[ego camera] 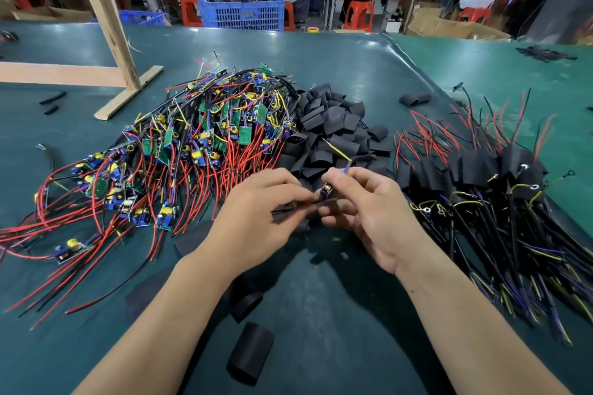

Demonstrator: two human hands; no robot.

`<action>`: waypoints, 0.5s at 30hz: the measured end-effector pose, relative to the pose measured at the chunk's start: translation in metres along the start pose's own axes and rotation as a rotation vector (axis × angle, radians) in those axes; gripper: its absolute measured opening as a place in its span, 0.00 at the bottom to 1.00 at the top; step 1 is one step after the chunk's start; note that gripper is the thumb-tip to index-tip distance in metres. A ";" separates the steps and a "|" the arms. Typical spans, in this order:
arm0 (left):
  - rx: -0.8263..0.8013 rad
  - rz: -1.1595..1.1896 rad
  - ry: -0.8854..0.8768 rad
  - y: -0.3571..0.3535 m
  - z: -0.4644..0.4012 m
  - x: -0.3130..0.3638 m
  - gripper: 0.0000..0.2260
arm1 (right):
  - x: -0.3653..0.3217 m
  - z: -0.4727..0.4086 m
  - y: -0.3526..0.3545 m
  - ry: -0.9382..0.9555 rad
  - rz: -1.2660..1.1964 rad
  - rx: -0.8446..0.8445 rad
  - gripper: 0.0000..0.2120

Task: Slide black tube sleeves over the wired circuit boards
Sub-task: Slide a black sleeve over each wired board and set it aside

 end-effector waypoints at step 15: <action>0.371 0.209 0.373 0.023 0.004 -0.022 0.12 | -0.046 0.002 0.035 0.485 -0.257 0.226 0.08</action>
Point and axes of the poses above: each hand's wrist, its own z-axis away from the middle knuckle, its own y-axis out of the back of the hand, x = y × z, the point moved 4 cm from there along -z, towards the middle knuckle, and after that the axes turned 5 degrees about -z, right-handed, at the moved point
